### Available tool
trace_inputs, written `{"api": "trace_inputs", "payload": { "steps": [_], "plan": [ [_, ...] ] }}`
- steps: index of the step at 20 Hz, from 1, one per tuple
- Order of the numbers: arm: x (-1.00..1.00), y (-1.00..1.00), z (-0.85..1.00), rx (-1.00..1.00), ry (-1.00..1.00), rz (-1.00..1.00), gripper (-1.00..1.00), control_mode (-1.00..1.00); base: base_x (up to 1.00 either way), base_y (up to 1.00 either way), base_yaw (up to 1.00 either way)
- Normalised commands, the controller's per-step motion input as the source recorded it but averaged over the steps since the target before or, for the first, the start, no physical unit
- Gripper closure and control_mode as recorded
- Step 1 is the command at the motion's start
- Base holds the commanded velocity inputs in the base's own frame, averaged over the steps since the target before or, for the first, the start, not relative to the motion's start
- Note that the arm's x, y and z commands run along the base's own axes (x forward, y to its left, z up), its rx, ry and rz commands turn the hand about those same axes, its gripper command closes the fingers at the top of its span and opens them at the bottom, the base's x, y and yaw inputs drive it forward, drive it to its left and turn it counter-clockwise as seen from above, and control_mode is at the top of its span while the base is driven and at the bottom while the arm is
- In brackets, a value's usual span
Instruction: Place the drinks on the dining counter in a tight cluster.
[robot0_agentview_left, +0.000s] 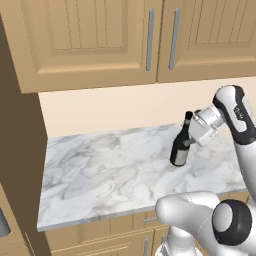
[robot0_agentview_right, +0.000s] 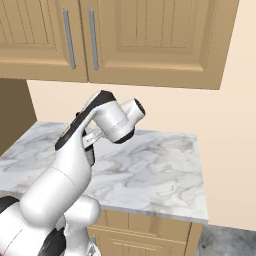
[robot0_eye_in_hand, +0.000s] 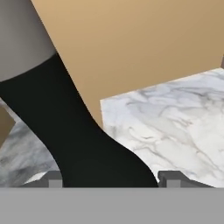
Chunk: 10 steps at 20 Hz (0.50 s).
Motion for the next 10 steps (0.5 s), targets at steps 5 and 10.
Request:
{"api": "trace_inputs", "payload": {
  "steps": [5,10],
  "plan": [
    [-0.28,0.06,0.23,0.0,-0.14,-0.03,1.0,-1.0,0.0,0.0,0.0],
    [-0.21,0.0,0.32,0.01,-0.13,-0.02,1.0,-1.0,0.0,0.0,0.0]
  ]
}}
